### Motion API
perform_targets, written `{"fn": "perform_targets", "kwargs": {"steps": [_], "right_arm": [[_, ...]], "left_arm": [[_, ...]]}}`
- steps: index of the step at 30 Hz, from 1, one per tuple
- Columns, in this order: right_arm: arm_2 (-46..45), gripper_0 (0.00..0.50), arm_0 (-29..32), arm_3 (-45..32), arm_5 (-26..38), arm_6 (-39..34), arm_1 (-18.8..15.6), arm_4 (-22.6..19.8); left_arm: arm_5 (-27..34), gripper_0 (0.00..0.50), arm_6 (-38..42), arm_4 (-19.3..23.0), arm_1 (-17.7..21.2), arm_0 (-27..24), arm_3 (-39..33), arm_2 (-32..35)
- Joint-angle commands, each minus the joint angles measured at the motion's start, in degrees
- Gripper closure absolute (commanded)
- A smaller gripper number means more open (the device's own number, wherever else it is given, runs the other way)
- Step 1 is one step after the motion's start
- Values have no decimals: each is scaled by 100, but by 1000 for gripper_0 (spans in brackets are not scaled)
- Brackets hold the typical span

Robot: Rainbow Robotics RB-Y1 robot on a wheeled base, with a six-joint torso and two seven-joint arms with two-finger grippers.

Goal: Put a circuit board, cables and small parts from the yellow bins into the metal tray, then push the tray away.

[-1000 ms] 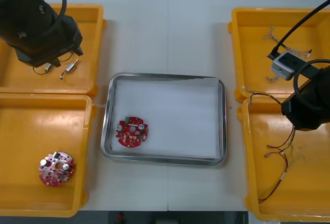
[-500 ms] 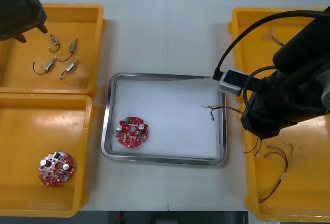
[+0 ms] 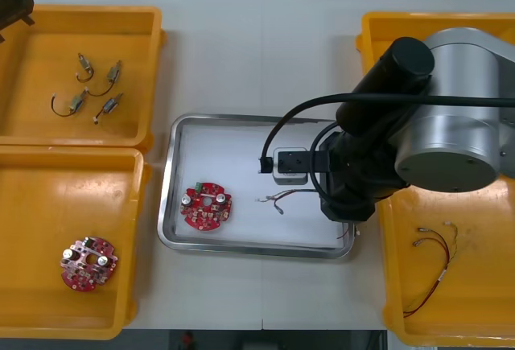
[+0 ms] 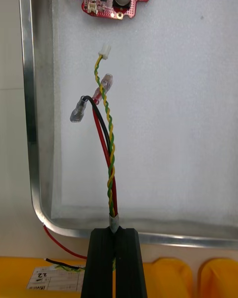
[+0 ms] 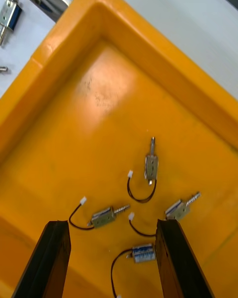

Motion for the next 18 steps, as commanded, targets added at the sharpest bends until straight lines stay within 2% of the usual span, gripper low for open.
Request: {"fn": "perform_targets", "kwargs": {"steps": [1,9,13,18], "right_arm": [[425,500,-483,494,-250,578,406,-1],[1111,500,-721,1109,-548,894,757,368],[1410,500,-730,1417,-821,938,907,570],[1603,500,-730,1751,-1058,1000,1065,623]], "left_arm": [[-551,0,-194,-385,-278,-485,426,-113],[-1395,0,-202,-1018,-743,-520,1103,-165],[-1667,0,-194,-1194,-884,-520,1279,-280],[-1984,0,-114,-1220,-981,-520,1437,-631]]}}
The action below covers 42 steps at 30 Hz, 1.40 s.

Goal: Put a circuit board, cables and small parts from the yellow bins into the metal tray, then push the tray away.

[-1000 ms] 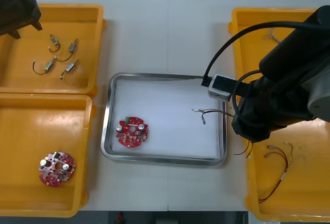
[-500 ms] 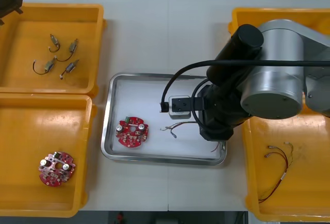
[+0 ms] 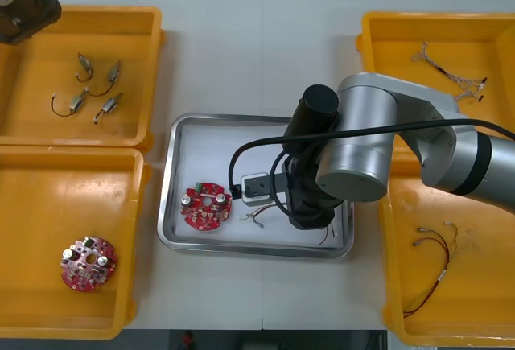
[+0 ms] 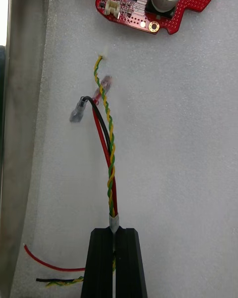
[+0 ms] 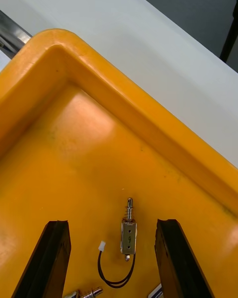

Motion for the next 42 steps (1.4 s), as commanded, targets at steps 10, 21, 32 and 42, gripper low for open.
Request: {"fn": "perform_targets", "kwargs": {"steps": [10,21,32,42], "right_arm": [[436,484,-204,452,-436,230,337,251],[428,0,-204,452,-752,221,214,269],[-161,0,-213,197,-400,142,56,-109],[-1400,0,-204,39,733,-130,-217,-777]], "left_arm": [[-1005,0,-96,-33,-357,-325,690,-708],[-1321,0,-70,398,-481,-316,875,-1007],[-1629,0,-105,494,-489,-105,936,-1051],[-1752,0,-52,626,-489,-9,945,-1332]]}}
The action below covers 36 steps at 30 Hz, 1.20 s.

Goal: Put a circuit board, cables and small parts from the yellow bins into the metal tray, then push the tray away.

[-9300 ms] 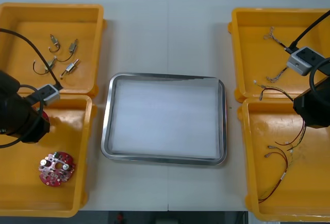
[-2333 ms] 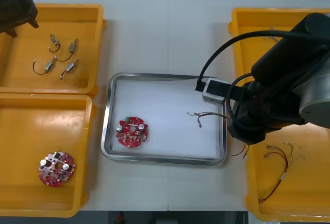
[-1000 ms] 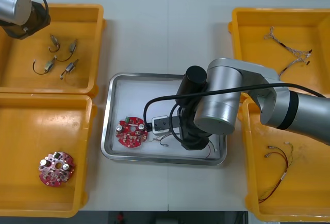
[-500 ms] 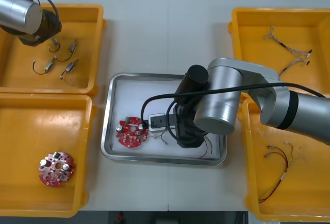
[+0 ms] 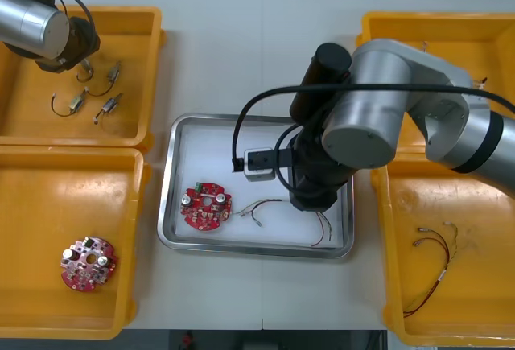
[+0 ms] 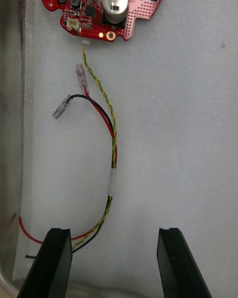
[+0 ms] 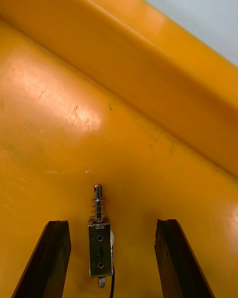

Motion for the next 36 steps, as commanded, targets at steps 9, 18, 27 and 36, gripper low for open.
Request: {"fn": "perform_targets", "kwargs": {"steps": [9,18,27,36], "right_arm": [[-1555,0,-178,-357,1056,-1511,-683,-650],[-2742,0,235,-348,1636,-2856,-894,-474],[-3665,0,789,-348,1926,-4306,-1105,62],[-3999,0,877,241,1961,-5730,-1175,396]], "left_arm": [[-163,0,-70,134,-40,129,-10,-143],[-401,0,9,152,-31,199,-10,-486],[-401,0,53,328,-31,208,42,-539],[-550,339,1,301,-31,208,42,-680]]}}
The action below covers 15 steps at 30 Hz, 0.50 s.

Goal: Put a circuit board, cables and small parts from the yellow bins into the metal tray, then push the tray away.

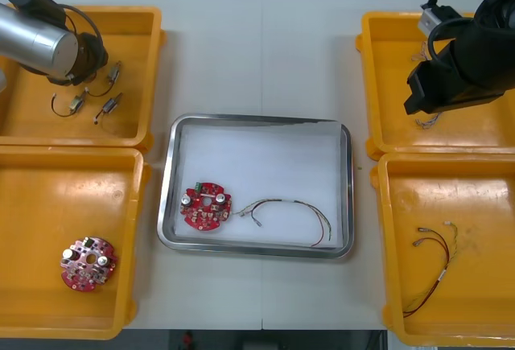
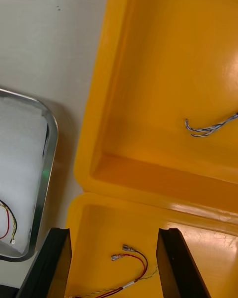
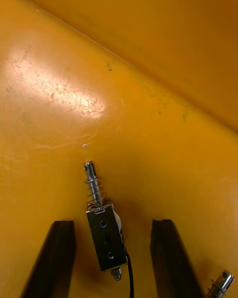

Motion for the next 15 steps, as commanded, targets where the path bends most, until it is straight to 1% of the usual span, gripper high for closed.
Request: {"fn": "perform_targets", "kwargs": {"steps": [1,2,4,8,12,15], "right_arm": [[-251,0,-54,425,11,-881,-230,179],[-251,0,-72,469,2,-951,-239,197],[-242,0,-142,706,-24,-1258,-239,320],[-251,0,-327,1287,-147,-1768,-239,425],[-251,0,-538,1840,-297,-2164,-213,425],[-242,0,-722,2271,-411,-2480,-134,504]], "left_arm": [[-196,419,0,21,-26,62,41,-263],[-214,438,-8,-6,-26,62,41,-281],[-232,498,-8,-138,-26,62,41,-325],[-232,500,-8,-340,-26,62,41,-316],[-232,500,-44,-401,-17,62,41,-316],[-232,500,-87,-419,71,53,23,-298]]}}
